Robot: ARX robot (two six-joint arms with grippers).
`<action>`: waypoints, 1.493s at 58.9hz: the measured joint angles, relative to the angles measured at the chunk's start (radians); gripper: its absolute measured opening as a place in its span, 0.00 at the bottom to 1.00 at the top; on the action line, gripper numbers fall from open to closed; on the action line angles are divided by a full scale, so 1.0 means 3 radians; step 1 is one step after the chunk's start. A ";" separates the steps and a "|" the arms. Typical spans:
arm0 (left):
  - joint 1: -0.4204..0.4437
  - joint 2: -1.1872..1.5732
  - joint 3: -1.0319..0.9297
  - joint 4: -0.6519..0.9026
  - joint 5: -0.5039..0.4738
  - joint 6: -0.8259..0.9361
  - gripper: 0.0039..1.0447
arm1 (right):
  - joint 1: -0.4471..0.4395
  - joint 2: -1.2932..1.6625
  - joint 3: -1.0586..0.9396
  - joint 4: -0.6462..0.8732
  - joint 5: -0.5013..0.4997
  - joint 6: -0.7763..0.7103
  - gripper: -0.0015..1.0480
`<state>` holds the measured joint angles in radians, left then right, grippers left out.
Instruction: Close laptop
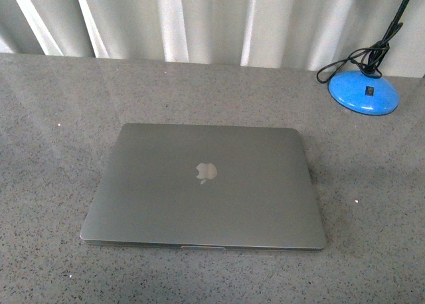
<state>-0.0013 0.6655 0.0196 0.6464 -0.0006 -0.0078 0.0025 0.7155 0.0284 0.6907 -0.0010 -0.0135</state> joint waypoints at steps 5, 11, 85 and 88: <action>0.0000 -0.0212 0.0000 -0.0187 0.0000 0.0000 0.03 | 0.0000 -0.0196 -0.0009 -0.0174 0.0000 0.0000 0.01; 0.0000 -0.0429 -0.0001 -0.0388 0.0001 0.0000 0.03 | 0.0000 -0.0426 -0.0011 -0.0381 0.0001 0.0004 0.01; 0.0000 -0.2206 -0.0003 -0.2152 0.0001 0.0000 0.03 | -0.0001 -0.2370 -0.0015 -0.2298 0.0009 0.0014 0.01; 0.0000 -0.2205 -0.0003 -0.2153 0.0000 0.0000 0.03 | -0.0001 -0.2372 -0.0015 -0.2300 0.0008 0.0014 0.01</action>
<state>-0.0013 0.0040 0.0189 0.0006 -0.0006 -0.0078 0.0021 0.0040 0.0238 0.0006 0.0013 -0.0093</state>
